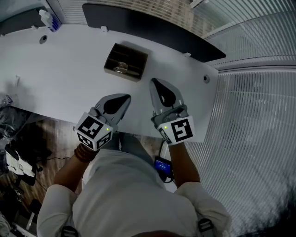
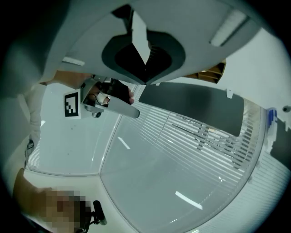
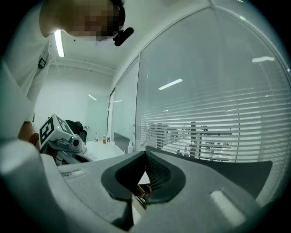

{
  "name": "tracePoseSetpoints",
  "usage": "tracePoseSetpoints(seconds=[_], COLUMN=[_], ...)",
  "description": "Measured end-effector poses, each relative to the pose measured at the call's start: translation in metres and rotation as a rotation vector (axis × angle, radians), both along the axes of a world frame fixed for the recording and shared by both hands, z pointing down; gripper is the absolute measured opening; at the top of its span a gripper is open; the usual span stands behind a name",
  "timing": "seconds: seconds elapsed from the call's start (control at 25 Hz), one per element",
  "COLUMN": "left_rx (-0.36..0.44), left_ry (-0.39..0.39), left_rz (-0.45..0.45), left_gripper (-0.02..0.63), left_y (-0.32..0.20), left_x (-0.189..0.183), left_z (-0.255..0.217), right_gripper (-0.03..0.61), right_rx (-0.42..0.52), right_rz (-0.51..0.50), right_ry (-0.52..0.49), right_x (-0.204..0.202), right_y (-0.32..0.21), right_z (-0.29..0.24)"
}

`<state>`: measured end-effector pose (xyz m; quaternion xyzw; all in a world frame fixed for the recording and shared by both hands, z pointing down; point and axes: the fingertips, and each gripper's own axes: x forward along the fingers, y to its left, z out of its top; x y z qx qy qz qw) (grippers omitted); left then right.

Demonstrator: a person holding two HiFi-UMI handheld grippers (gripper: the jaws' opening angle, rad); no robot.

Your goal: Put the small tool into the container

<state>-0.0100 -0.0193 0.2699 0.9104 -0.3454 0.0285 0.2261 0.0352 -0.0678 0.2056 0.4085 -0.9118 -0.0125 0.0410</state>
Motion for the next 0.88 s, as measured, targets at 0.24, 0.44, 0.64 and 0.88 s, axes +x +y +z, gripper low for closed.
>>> tracePoseSetpoints(seconds=[0.24, 0.44, 0.64, 0.88], left_rx=[0.076, 0.119, 0.162, 0.208], left_ry=[-0.002, 0.006, 0.012, 0.016], left_rz=[0.023, 0.033, 0.043, 0.041], left_gripper=[0.003, 0.003, 0.003, 0.003], left_y=[0.010, 0.022, 0.036, 0.051], left_x=[0.020, 0.039, 0.051, 0.064], left_z=[-0.038, -0.061, -0.084, -0.099], right_gripper=[0.002, 0.002, 0.002, 0.002], right_rx=[0.037, 0.069, 0.079, 0.090], right_rz=[0.072, 0.082, 0.094, 0.102], right_ry=[-0.039, -0.081, -0.110, -0.142], right_x=[0.021, 0.034, 0.039, 0.050], right_y=[0.026, 0.051, 0.072, 0.098], right_z=[-0.022, -0.039, -0.059, -0.070])
